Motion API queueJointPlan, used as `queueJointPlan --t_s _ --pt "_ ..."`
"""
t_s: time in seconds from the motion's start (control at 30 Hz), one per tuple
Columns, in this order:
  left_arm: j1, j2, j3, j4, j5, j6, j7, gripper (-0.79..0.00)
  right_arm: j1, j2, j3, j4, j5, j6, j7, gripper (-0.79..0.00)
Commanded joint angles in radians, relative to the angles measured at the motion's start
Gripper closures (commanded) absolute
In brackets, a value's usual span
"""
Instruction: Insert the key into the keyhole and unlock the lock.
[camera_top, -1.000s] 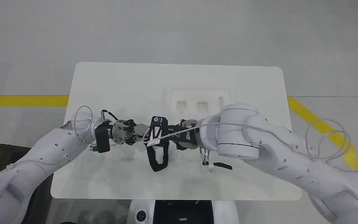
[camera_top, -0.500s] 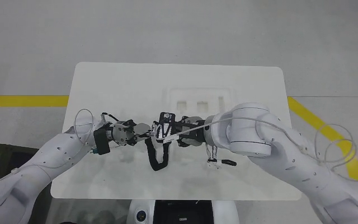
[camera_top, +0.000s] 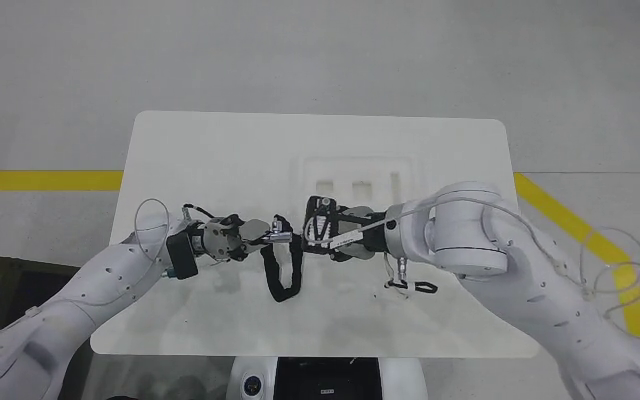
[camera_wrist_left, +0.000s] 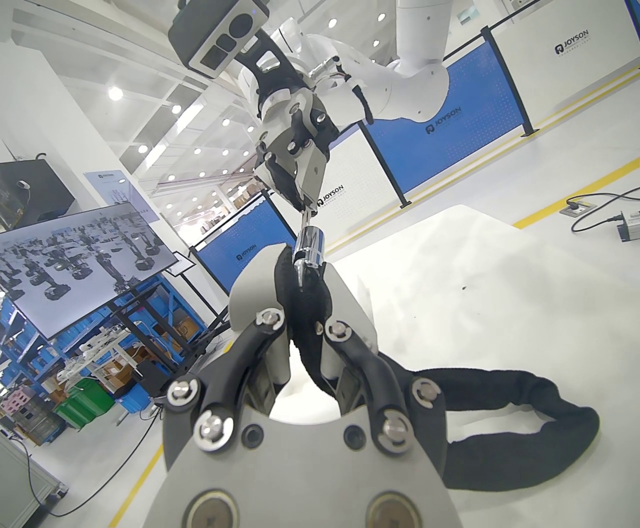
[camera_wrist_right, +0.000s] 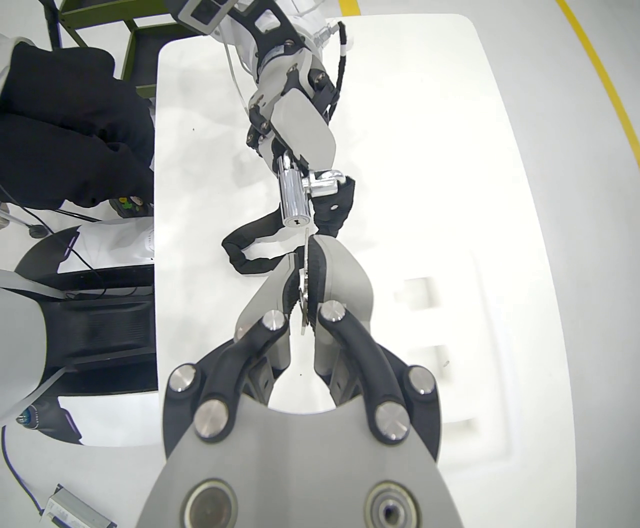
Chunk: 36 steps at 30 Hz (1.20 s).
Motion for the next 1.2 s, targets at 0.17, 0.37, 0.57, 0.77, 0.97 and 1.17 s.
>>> queueJointPlan --t_s 0.17,0.37,0.57,0.77,0.97,1.17 --pt "0.001 -0.001 -0.028 -0.002 0.013 -0.010 0.000 0.000 -0.019 0.009 0.026 0.023 0.030 -0.033 -0.004 0.000" --pt "0.016 -0.004 -0.046 -0.032 0.016 0.008 0.000 0.000 -0.002 0.000 -0.012 0.064 0.032 -0.028 -0.007 0.000" --pt "0.026 -0.006 -0.060 -0.052 0.029 0.019 0.000 0.000 0.041 -0.019 -0.067 0.142 0.044 -0.019 -0.028 0.000" --pt "0.027 -0.003 -0.080 -0.064 0.042 0.013 0.000 0.000 0.068 -0.033 -0.102 0.173 0.064 -0.030 -0.032 0.000" --pt "0.025 -0.005 -0.094 -0.063 0.049 0.011 0.000 0.000 0.093 -0.045 -0.132 0.178 0.079 -0.033 -0.025 0.000" --pt "0.019 -0.012 -0.097 -0.051 0.064 -0.010 0.000 0.000 0.106 -0.052 -0.142 0.177 0.078 -0.043 -0.037 0.000"
